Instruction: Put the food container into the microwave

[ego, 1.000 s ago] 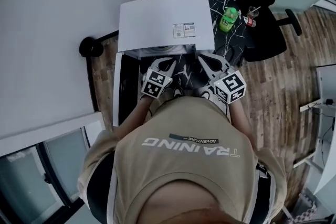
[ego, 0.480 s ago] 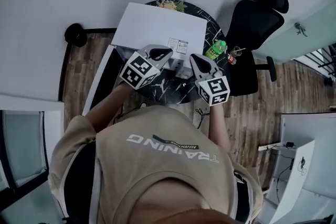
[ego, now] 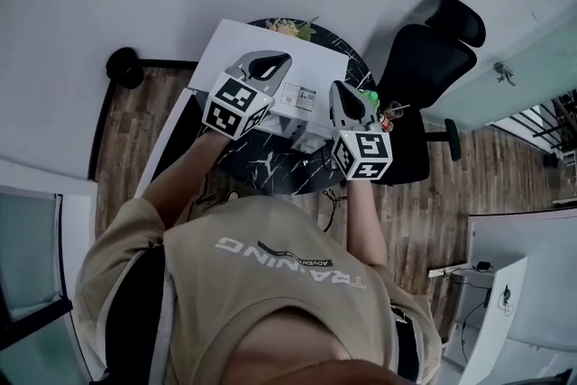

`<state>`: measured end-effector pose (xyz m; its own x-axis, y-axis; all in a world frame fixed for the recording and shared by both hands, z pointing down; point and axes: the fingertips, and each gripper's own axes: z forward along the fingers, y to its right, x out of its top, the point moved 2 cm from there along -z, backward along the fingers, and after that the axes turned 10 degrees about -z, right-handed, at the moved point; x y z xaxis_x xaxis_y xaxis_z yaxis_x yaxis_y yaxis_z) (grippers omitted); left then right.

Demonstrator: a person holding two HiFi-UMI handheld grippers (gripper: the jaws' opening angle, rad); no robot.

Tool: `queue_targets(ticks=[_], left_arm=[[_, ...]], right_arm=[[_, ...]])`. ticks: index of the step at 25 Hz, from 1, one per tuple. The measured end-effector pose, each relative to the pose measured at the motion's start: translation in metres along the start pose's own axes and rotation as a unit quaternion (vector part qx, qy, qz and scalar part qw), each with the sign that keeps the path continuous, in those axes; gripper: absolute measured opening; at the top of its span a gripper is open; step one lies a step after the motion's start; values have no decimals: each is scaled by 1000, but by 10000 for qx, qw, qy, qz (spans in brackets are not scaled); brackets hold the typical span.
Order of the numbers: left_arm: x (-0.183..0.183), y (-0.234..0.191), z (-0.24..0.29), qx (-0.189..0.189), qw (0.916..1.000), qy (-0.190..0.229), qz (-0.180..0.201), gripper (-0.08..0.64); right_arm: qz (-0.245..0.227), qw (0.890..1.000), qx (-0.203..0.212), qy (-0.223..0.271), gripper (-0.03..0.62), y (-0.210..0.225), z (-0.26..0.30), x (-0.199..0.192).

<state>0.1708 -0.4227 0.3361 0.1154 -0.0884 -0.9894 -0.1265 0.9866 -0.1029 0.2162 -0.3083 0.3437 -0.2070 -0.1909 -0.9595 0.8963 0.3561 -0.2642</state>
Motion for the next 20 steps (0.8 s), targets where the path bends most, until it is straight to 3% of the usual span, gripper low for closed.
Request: queue_targets(ticks=[4, 11, 20], left_arm=[[6, -9, -2, 349, 9992, 199, -58, 8], [-7, -24, -6, 602, 9982, 31, 38, 8], [-20, -32, -3, 467, 9987, 6, -189, 8]], right_arm=[[114, 9996, -241, 115, 9, 6, 2, 7], [167, 9997, -157, -74, 9, 14, 9, -4], [-163, 9997, 185, 25, 9, 16, 27, -2]])
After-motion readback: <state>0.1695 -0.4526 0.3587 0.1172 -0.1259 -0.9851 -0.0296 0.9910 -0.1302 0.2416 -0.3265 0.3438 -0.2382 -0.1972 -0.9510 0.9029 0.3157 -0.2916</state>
